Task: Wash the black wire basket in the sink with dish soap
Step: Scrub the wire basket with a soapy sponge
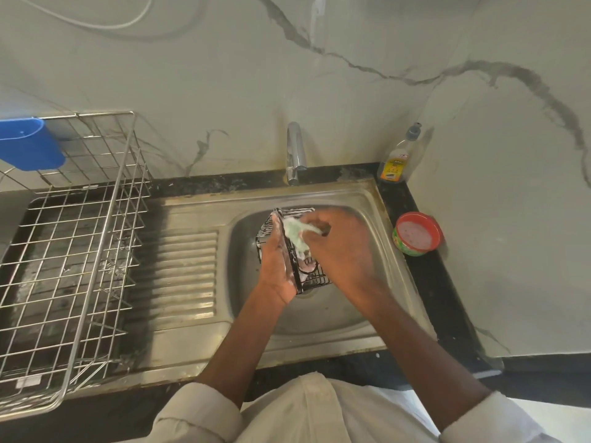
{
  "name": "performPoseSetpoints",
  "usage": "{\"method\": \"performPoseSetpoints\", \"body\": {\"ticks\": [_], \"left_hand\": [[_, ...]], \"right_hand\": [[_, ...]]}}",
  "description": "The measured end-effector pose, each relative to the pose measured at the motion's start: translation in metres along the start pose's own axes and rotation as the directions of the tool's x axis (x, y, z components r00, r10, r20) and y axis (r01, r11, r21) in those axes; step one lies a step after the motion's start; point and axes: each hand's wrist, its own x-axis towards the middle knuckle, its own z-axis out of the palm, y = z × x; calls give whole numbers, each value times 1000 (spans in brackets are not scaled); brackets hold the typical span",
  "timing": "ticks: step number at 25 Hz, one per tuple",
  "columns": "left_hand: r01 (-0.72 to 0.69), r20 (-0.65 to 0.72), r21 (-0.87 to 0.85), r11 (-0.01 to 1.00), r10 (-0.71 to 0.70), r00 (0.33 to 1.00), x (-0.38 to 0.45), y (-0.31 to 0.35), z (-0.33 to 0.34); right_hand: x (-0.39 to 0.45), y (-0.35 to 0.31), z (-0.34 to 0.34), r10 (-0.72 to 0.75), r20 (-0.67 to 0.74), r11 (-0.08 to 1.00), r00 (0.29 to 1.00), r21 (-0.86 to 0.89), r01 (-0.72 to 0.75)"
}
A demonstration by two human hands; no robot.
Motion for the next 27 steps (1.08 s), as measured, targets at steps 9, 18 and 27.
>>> {"method": "performPoseSetpoints", "body": {"ticks": [9,18,27], "left_hand": [[24,-13,-66,997,-25,1000,4,7,-6],[-14,-58,-90,996,9,998,13,9,-13],[6,-125,-88,996,-17,992,8,5,-10]], "right_hand": [[-8,7,7,-50,166,952,985,-290,98],[-5,41,-8,105,-14,973,994,-207,-106],[-12,47,5,73,-21,975,997,-207,-76]]}}
